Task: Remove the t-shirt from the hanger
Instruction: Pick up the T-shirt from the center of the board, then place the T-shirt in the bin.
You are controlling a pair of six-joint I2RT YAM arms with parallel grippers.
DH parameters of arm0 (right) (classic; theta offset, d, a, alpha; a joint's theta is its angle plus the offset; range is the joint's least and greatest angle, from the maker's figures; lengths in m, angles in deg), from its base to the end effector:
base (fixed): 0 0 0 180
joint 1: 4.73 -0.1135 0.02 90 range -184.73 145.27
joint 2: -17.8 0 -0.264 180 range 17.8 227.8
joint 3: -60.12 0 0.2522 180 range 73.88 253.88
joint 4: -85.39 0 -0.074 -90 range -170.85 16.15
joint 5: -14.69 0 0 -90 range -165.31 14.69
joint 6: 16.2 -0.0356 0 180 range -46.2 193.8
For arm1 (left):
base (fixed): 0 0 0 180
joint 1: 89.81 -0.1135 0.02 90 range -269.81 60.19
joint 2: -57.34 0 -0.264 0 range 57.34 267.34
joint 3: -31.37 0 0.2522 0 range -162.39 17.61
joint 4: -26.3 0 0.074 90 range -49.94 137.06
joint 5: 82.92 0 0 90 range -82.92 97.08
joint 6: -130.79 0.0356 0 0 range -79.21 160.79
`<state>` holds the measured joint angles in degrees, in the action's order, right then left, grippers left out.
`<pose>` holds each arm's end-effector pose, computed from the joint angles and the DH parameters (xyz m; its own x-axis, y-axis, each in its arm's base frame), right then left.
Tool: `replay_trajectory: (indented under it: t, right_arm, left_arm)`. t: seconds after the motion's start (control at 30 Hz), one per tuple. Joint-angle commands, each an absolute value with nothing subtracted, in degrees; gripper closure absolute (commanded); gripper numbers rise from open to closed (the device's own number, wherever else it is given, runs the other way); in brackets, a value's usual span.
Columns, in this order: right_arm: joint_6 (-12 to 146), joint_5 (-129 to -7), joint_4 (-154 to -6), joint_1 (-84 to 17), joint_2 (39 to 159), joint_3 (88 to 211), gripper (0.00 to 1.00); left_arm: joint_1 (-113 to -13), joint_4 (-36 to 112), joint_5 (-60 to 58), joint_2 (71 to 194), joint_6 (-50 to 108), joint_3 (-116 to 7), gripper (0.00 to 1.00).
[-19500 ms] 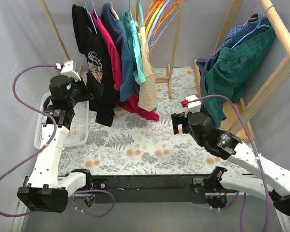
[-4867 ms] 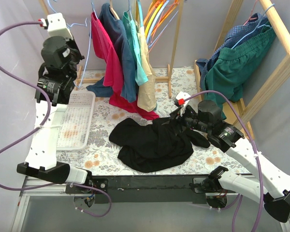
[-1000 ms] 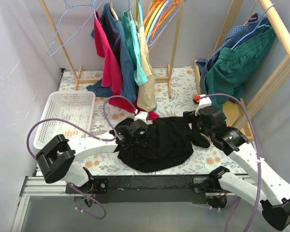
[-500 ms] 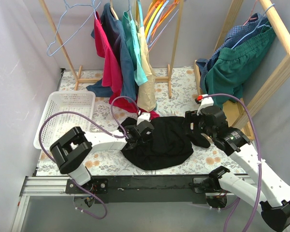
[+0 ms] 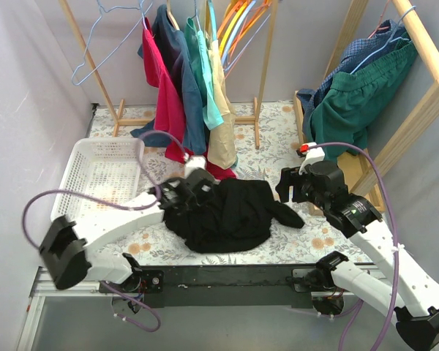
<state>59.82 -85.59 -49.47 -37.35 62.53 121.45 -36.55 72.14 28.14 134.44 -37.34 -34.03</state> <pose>0.1465 0.0862 0.3193 -0.4867 -0.0293 -0.8731 -0.2894 0.9484 0.1295 0.1691 -0.2052 0.2292 -0.7228 -0.5585 -0.4071 -0.3638 0.8083 -0.4629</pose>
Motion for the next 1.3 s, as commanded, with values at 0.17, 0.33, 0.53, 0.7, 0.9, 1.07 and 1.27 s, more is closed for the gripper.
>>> replay_trajectory:
  t: [0.17,0.33,0.53,0.7,0.9,1.07,1.27]
  right_arm:
    - [60.09,-81.46,-54.74,-36.99,64.12,121.87,0.23]
    - [60.09,-80.41,-55.53,-36.99,65.00,122.13,0.23]
    - [60.35,-79.71,-55.62,-36.90,66.23,123.19,0.23]
    - [60.26,-79.00,-56.32,-36.99,66.67,123.27,0.23]
    - [59.73,-75.66,-56.33,-36.90,67.99,125.20,0.23]
    - [60.35,-75.66,-56.32,-36.99,69.04,127.05,0.23]
    - [60.61,-71.62,-56.41,-36.99,71.15,128.02,0.24]
  left_arm:
    - [-51.38,93.05,42.22,119.74,-29.09,-57.25,1.00]
    - [-56.49,92.72,46.44,119.21,-24.53,-67.27,1.00]
    - [-59.22,90.78,52.59,122.80,-18.99,-80.54,1.00]
    - [-59.22,86.75,58.74,125.10,-11.08,-92.67,1.00]
    - [-59.22,83.22,62.70,129.57,-6.24,-101.21,1.00]
    - [-59.31,74.98,69.63,126.96,-0.54,-92.72,1.00]
    - [-63.25,64.77,72.47,125.28,4.13,-84.44,1.00]
